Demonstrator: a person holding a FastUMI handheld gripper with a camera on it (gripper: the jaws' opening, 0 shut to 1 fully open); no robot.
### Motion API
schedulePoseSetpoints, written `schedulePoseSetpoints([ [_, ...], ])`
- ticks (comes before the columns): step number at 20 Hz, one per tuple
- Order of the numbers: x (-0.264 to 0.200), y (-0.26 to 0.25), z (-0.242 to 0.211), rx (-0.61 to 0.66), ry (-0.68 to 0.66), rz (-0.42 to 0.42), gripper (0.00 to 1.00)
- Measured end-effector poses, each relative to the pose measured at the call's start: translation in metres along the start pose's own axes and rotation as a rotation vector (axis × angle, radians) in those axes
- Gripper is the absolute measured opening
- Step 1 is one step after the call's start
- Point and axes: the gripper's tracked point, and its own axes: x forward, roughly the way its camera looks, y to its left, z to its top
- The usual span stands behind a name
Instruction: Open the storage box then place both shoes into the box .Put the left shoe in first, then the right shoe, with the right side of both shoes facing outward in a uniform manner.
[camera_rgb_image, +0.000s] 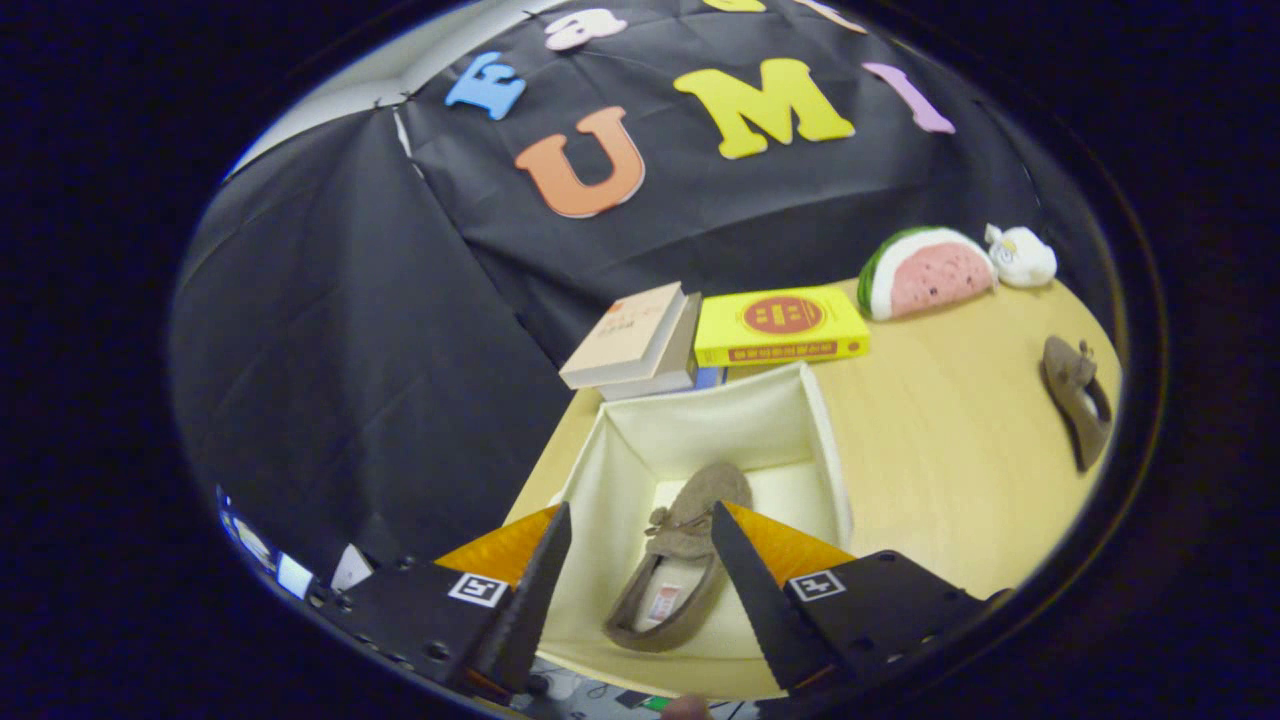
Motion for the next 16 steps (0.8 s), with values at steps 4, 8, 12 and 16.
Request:
schedulePoseSetpoints([
  [4, -0.049, -0.053, 0.054, -0.146, -0.183, -0.024, 0.89],
  [8, -0.1, -0.124, 0.092, -0.255, -0.295, -0.052, 0.89],
  [12, -0.142, -0.232, 0.104, -0.322, -0.262, -0.15, 0.89],
  [16, -0.173, -0.342, 0.105, -0.362, -0.221, -0.299, 0.89],
])
